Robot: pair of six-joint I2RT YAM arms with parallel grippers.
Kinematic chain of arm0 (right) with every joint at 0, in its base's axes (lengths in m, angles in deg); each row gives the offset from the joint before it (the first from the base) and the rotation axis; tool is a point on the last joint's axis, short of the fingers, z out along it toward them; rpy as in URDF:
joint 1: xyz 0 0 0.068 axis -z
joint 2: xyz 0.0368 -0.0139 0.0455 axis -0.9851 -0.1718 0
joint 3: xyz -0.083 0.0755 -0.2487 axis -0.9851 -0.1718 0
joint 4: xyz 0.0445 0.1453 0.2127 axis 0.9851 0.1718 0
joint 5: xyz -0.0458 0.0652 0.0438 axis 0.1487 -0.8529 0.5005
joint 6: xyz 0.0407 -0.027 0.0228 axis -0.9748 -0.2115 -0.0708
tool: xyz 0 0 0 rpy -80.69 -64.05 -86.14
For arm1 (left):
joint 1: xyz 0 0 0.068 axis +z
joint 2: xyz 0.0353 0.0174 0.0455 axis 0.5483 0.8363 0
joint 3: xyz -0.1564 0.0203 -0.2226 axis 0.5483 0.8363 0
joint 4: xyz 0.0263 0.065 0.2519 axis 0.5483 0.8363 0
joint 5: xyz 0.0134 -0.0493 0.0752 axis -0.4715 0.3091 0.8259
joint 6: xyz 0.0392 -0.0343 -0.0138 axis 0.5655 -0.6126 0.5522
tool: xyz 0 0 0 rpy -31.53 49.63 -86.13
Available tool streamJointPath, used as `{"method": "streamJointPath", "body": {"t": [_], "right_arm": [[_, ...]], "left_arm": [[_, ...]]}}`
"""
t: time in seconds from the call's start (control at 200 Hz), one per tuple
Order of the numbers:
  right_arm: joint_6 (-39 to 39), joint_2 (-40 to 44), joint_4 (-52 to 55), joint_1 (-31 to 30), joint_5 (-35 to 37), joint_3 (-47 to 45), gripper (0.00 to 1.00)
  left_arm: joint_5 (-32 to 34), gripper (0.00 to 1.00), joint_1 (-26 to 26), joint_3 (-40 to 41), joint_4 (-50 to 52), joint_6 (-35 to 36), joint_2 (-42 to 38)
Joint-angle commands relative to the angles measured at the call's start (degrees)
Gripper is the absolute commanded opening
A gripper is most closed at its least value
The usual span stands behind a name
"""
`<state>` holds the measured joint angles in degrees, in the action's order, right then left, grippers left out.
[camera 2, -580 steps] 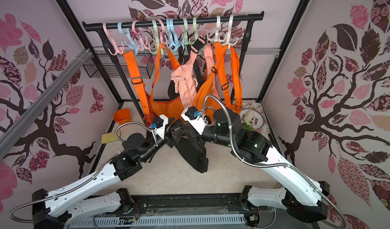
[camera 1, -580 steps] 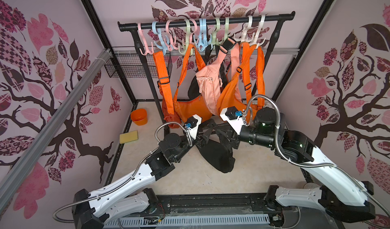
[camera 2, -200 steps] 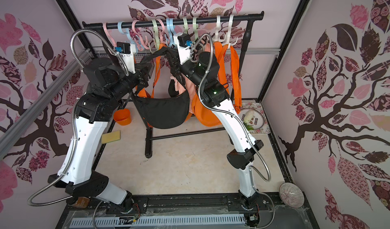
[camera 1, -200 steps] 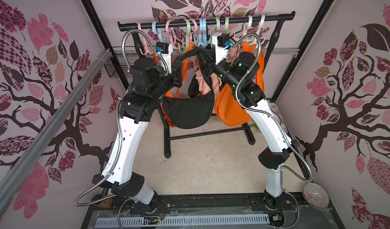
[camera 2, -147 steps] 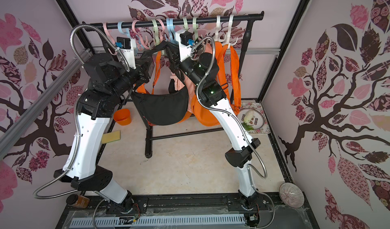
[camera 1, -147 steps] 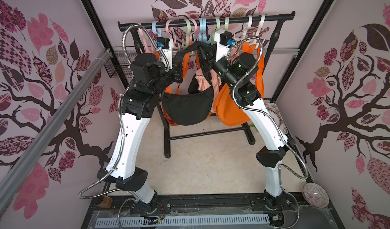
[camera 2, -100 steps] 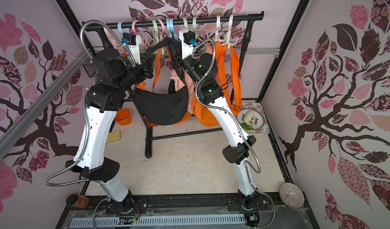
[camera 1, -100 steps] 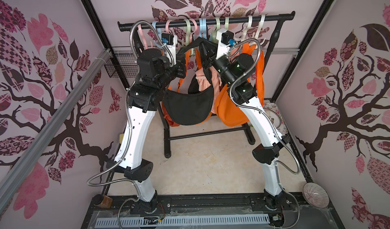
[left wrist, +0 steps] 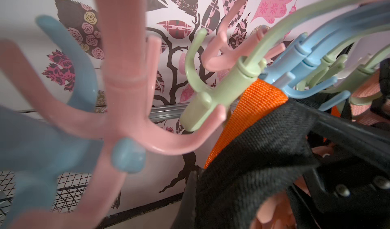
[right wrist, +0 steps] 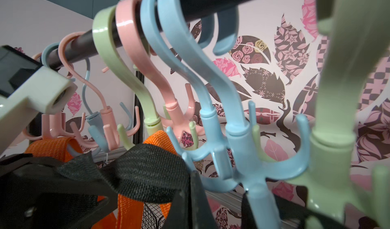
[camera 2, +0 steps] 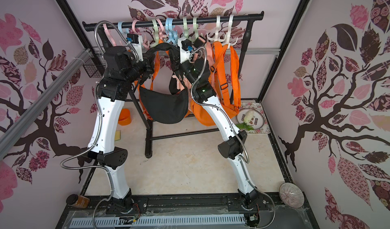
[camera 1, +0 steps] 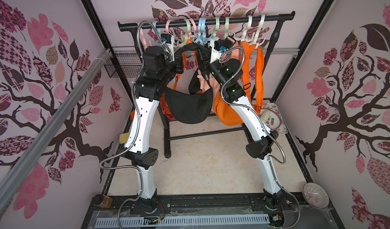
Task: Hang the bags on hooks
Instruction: Hang the bag on the hook.
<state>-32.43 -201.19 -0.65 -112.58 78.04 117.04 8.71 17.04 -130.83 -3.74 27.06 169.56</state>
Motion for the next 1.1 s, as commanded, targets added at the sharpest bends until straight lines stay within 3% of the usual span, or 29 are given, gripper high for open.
{"method": "streamJointPath", "body": {"t": [0.0, 0.215, 0.5, 0.69, 0.87, 1.095], "right_arm": [[-1.7, -1.2, -2.6, 3.0, 6.4, 3.1, 0.00], [-1.5, 3.0, -0.8, 2.5, 5.8, 0.2, 0.00], [-1.5, 4.6, -8.8, 0.9, 8.2, 0.7, 0.00], [-2.1, 1.4, -13.0, 0.9, 10.7, 2.5, 0.00], [-1.3, -0.1, -15.5, 1.1, 13.5, 2.7, 0.00], [1.2, -1.3, -14.3, 1.3, 15.2, -0.6, 0.00]], "left_arm": [[3.9, 0.00, 2.3, 0.0, 2.2, -0.8, -1.1], [3.0, 0.00, 2.7, 2.8, 0.6, -0.5, -3.7], [3.0, 0.00, 2.8, 4.1, -4.5, 0.4, -7.0], [2.7, 0.00, 2.8, -2.2, -2.8, 1.4, -2.5], [3.4, 0.00, 3.0, -0.4, -6.5, 1.9, -2.5], [2.8, 0.00, 3.8, -1.8, -3.8, 0.2, 2.6]]}}
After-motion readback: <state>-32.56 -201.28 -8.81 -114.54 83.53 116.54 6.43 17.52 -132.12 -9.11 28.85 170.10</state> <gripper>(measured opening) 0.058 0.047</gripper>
